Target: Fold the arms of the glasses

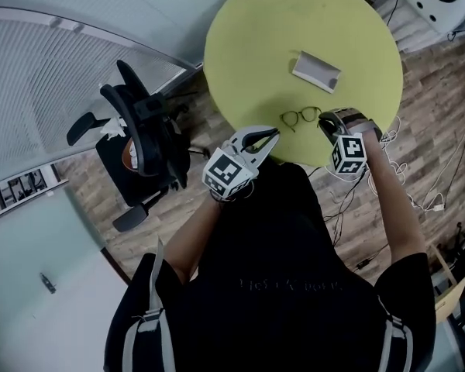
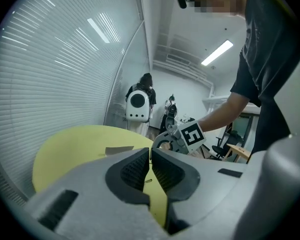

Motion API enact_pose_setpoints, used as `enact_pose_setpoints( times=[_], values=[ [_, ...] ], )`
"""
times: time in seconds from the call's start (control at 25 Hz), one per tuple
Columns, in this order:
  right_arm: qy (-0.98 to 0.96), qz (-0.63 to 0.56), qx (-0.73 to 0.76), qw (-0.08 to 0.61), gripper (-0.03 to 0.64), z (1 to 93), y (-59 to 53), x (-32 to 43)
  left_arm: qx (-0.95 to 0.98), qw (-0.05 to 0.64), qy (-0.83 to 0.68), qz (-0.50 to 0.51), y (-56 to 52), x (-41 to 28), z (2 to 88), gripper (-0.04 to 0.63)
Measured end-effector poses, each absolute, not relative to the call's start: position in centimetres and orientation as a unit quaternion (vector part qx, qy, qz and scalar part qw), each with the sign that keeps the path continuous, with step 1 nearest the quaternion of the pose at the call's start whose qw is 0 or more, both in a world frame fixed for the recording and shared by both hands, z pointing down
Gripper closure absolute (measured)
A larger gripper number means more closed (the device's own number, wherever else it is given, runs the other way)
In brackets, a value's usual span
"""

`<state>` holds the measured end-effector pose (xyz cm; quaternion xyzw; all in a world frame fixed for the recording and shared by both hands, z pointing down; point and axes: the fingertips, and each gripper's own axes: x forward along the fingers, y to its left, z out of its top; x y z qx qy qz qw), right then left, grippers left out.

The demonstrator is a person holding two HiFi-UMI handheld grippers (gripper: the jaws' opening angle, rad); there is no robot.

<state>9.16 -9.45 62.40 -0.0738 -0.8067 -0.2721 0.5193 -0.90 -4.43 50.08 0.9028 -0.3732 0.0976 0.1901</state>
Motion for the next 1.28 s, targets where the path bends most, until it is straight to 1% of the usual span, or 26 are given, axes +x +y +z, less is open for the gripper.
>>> enact_pose_setpoints(
  times=[0.12,0.32,0.4,0.44,0.52,0.64,0.76,0.84,0.92,1.28],
  values=[
    [-0.792,-0.299,-0.094,0.524,0.583,62.9,-9.3,8.8,0.898,0.202,-0.381,0.091,-4.5,-1.5,50.3,0.577],
    [-0.786,-0.285,-0.104,0.538,0.583,62.2,-10.0,9.3,0.895,0.205,-0.386,0.086,-4.6,-1.9,50.1,0.577],
    [-0.776,-0.297,-0.110,0.545,0.580,62.5,-10.2,9.5,0.894,0.210,-0.385,0.087,-4.5,-2.1,50.4,0.577],
    [-0.769,-0.304,-0.115,0.550,0.572,62.9,-10.2,9.5,0.894,0.214,-0.385,0.088,-4.4,-2.1,50.5,0.577],
    [-0.755,-0.305,-0.135,0.565,0.526,63.9,-9.9,9.6,0.893,0.218,-0.384,0.088,-4.4,-2.1,50.7,0.577],
    [-0.734,-0.312,-0.159,0.582,0.512,65.2,-9.7,9.7,0.895,0.216,-0.382,0.086,-4.6,-1.9,50.6,0.577],
    [-0.737,-0.327,-0.152,0.572,0.521,65.2,-9.8,8.9,0.894,0.216,-0.383,0.086,-4.5,-2.2,50.6,0.577],
    [-0.737,-0.331,-0.147,0.570,0.562,65.1,-9.9,8.8,0.893,0.216,-0.385,0.088,-4.5,-2.4,50.7,0.577],
    [-0.738,-0.326,-0.147,0.572,0.574,65.4,-9.7,8.9,0.892,0.218,-0.386,0.089,-4.2,-2.6,50.9,0.577],
    [-0.784,-0.259,-0.102,0.554,0.580,66.4,-8.7,5.8,0.888,0.231,-0.387,0.092,-3.8,-3.1,51.4,0.577]
  ],
)
